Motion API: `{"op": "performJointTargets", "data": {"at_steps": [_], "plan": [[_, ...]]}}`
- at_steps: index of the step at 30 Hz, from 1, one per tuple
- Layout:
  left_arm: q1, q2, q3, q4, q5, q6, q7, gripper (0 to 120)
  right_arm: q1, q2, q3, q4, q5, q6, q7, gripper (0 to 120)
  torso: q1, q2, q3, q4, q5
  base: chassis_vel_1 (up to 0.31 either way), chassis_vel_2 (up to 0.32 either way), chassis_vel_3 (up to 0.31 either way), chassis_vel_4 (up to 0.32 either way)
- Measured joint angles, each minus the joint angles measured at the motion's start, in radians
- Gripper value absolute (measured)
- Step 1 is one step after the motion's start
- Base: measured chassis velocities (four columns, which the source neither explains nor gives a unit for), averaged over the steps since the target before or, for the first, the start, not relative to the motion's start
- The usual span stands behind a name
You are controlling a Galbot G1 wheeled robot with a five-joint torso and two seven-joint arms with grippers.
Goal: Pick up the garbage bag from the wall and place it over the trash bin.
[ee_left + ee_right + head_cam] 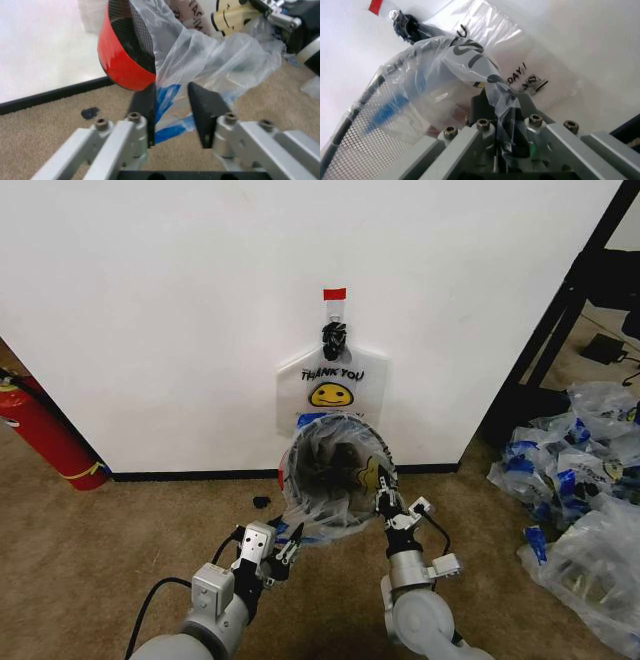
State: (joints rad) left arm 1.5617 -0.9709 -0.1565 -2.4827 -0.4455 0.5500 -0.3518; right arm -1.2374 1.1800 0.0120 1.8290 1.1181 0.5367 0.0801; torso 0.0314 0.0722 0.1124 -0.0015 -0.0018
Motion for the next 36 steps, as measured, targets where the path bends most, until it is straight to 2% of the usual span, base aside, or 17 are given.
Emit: {"op": "performJointTargets", "data": {"at_steps": [3, 7, 13, 18, 22, 36], "plan": [[-0.003, -0.002, 0.004, 0.002, 0.000, 0.008, 0.005, 9, 0.000, 0.001, 0.000, 0.004, 0.000, -0.002, 0.000, 1, 0.000, 0.000, 0.000, -0.0001, 0.0000, 0.000, 0.000, 0.000, 0.000], [-0.008, -0.002, 0.005, 0.007, 0.005, 0.012, 0.009, 0, -0.002, 0.001, 0.004, 0.011, 0.002, -0.002, 0.001, 1, 0.000, 0.000, 0.000, 0.0000, 0.0000, 0.000, 0.000, 0.000, 0.000], [-0.031, 0.002, 0.004, 0.042, 0.033, 0.005, 0.018, 0, -0.016, -0.002, 0.002, 0.049, 0.005, -0.005, 0.015, 1, 0.000, 0.000, 0.000, -0.0001, 0.0000, 0.000, 0.000, 0.000, 0.000], [-0.058, -0.003, 0.005, 0.140, 0.118, -0.089, 0.042, 0, -0.040, -0.011, -0.025, 0.122, 0.005, -0.032, 0.053, 1, 0.000, 0.000, 0.000, -0.0002, -0.0001, 0.000, 0.000, 0.000, 0.000], [-0.066, -0.015, -0.007, 0.177, 0.165, -0.143, 0.040, 0, -0.044, -0.019, -0.038, 0.140, 0.004, -0.056, 0.075, 1, 0.000, 0.000, 0.000, 0.0000, -0.0001, 0.000, 0.000, 0.000, 0.000], [-0.064, -0.021, -0.015, 0.197, 0.175, -0.242, 0.030, 0, -0.043, -0.027, -0.039, 0.135, -0.013, -0.110, 0.146, 1, 0.000, 0.000, 0.000, -0.0001, 0.0001, 0.000, 0.000, 0.000, 0.000]]}}
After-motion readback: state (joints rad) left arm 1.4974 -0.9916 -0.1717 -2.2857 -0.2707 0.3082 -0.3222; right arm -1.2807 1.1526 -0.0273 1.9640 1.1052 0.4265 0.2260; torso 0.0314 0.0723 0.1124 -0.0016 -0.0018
